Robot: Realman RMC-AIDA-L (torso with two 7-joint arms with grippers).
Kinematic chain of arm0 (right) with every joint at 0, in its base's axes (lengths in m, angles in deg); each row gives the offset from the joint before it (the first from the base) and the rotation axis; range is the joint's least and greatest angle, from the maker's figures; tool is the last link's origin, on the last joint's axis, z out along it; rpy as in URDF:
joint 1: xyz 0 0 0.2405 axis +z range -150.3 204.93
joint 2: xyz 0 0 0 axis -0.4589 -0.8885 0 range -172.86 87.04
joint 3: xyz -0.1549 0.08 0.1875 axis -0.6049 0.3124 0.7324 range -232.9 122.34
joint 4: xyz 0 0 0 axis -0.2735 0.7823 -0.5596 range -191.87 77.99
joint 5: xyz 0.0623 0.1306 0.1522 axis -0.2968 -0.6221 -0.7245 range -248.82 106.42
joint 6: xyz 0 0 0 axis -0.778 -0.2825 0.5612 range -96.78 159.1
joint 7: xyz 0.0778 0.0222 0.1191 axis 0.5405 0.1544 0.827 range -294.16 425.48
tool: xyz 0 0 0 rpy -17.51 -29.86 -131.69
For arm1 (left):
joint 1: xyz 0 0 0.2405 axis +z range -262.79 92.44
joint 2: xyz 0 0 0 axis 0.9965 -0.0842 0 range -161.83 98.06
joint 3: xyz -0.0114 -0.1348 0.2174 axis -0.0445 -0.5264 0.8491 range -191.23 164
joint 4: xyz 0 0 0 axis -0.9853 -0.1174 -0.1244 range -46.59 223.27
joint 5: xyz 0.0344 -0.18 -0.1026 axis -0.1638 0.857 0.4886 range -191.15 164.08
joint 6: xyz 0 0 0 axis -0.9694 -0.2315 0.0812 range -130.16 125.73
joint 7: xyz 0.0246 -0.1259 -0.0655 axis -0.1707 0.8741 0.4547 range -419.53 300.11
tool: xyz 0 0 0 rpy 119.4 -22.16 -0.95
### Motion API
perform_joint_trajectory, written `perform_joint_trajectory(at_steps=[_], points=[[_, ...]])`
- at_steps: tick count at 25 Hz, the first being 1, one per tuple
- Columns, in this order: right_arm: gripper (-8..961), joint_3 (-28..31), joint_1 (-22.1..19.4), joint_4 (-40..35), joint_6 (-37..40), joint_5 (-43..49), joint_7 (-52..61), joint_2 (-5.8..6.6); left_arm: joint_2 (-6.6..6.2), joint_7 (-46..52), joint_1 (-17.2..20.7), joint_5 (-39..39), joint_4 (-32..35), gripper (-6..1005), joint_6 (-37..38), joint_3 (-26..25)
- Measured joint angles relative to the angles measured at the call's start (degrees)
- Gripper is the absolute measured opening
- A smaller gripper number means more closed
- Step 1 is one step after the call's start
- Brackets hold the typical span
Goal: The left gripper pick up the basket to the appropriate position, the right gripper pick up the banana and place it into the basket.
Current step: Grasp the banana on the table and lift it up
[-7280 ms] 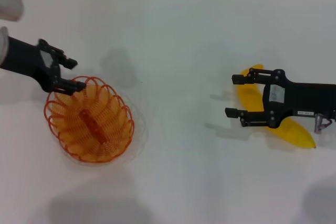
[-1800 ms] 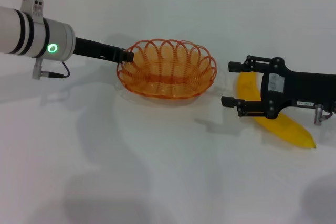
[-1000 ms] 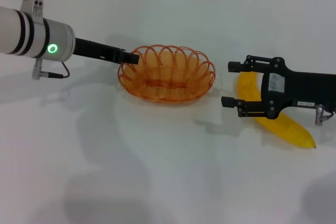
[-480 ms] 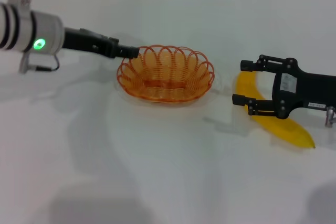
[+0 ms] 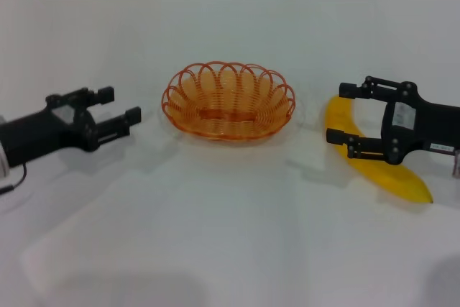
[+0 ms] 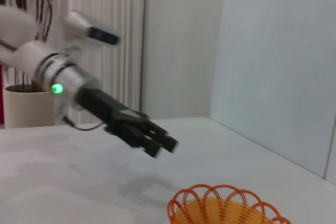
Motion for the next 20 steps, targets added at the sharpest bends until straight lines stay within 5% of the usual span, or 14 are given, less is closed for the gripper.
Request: perform_joint_trajectory(at_steps=[9,20], points=[[789,-0.5,-1.8,-0.4,-0.1,1.3,0.1,0.01,-0.63,-20.8,0.2,5.4,-14.0,709,4.0,-1.8],[791,-0.8,-1.1,-1.2,-6.8,5.1,10.4,0.3,-0.49,-23.7,0.0,5.5,-15.0,710,3.8,-1.8]])
